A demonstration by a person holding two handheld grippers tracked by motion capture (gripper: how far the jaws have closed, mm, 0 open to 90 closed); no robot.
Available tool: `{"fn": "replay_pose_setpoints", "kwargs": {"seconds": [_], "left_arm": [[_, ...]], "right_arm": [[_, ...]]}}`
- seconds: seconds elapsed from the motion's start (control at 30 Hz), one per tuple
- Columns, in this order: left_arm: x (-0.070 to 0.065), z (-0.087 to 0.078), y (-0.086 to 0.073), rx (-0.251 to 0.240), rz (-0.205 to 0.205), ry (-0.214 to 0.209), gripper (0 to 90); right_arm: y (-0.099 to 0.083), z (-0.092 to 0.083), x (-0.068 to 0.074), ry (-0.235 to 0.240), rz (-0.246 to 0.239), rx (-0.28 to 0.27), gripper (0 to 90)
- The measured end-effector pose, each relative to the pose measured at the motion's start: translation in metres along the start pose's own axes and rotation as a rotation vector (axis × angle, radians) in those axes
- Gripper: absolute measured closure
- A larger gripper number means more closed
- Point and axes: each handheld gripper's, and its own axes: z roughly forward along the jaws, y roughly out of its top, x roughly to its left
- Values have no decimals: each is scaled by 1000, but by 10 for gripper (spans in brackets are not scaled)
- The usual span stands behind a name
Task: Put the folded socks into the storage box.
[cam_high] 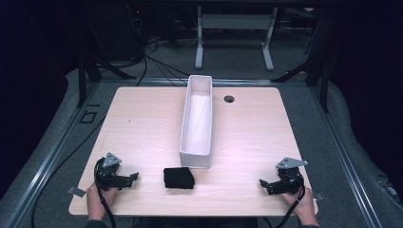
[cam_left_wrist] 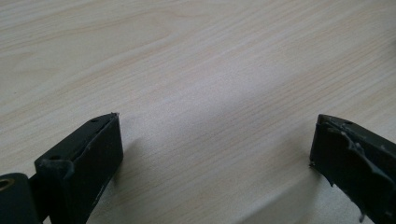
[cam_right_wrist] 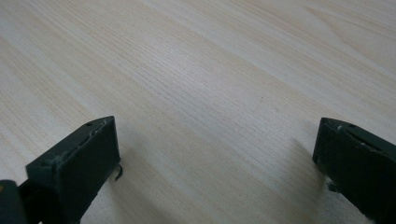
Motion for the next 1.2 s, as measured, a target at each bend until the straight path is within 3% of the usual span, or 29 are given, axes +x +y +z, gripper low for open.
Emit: {"fn": "replay_pose_setpoints", "kwargs": {"seconds": [0.33,0.37,0.43,0.77,0.97,1.13,1.2], "left_arm": [[0,0,0,-1,-1,3,29],[-1,0,0,-2,-4,5,31],[-1,-1,-1,-7,-4,3,41],[-1,-4,-2,8,31,-30,38],[-1,-8,4,65,74,-74,15],[-6,-17,14,57,101,-135,1],[-11,-22,18,47,120,-141,0]], "right_arm": [[0,1,-1,-10,3,-1,0],[0,2,-1,-13,4,-21,0],[1,3,-2,5,-5,-16,0],[3,5,-4,4,-6,-15,0],[3,5,-4,5,-8,-17,0],[3,5,-5,2,2,-18,0],[3,5,-5,-2,-1,-17,0]]}}
